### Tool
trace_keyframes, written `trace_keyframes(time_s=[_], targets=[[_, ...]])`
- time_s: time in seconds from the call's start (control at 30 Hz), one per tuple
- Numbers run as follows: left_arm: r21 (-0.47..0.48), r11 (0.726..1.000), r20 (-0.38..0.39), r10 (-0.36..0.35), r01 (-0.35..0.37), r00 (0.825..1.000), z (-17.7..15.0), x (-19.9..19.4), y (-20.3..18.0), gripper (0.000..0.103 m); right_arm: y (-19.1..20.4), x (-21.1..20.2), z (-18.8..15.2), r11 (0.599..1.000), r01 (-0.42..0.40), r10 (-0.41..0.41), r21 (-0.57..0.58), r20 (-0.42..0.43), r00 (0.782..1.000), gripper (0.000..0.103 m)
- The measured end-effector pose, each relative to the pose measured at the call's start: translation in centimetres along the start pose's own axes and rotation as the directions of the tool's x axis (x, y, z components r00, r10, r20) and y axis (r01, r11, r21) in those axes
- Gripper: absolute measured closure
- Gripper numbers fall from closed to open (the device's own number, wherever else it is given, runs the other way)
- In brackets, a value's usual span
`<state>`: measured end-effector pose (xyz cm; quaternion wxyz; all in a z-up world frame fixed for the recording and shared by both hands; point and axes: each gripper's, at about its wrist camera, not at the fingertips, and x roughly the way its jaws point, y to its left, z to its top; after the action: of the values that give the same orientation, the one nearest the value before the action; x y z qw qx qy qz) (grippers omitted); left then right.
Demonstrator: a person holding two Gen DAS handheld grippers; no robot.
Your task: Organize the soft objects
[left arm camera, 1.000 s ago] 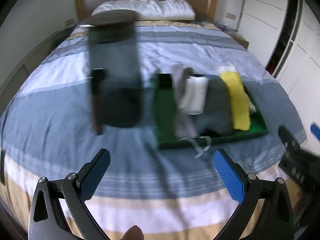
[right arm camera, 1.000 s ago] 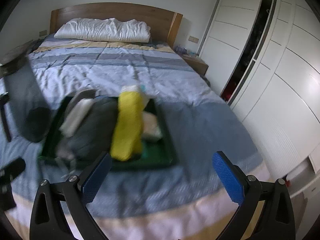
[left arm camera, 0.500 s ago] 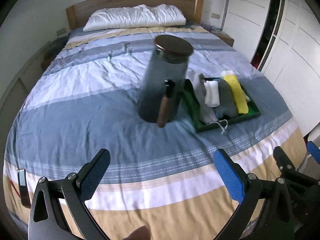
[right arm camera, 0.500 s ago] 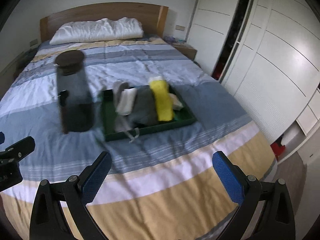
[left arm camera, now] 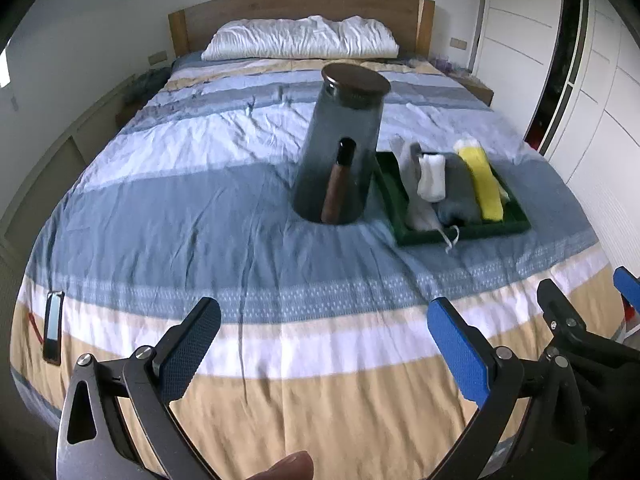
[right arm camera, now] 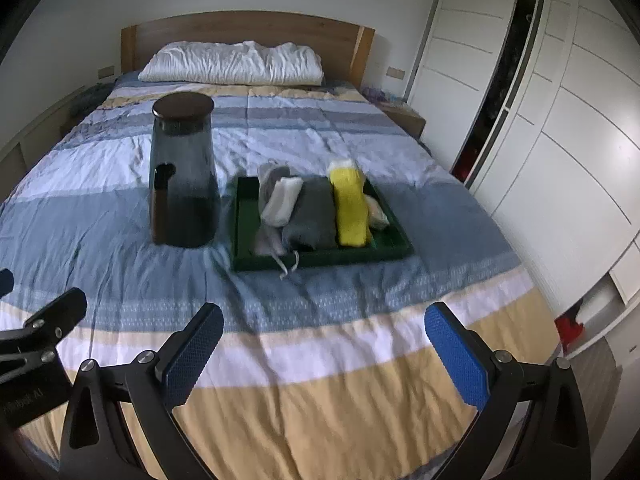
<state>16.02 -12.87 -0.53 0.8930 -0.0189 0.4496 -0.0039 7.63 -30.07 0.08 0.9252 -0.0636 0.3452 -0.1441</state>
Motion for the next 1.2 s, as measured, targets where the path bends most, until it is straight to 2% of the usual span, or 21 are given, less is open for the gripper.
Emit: trace_keyframes(time_s=[0.4, 1.2], targets=[[-0.014, 0.999, 0.037, 0.029, -0.029, 0.999, -0.1, -3.6, 0.4, 0.002, -0.2, -2.7, -0.1, 1.0, 0.007, -0.007, -0.023, 0.033, 0.999, 0.0], [-0.027, 0.999, 0.049, 0.034, -0.032, 0.998, 0.2, -3.8, 0.9, 0.002, 0.2, -3.2, 0.0, 1.0, -0.002, 0.003, -0.02, 0.052, 0.999, 0.0]])
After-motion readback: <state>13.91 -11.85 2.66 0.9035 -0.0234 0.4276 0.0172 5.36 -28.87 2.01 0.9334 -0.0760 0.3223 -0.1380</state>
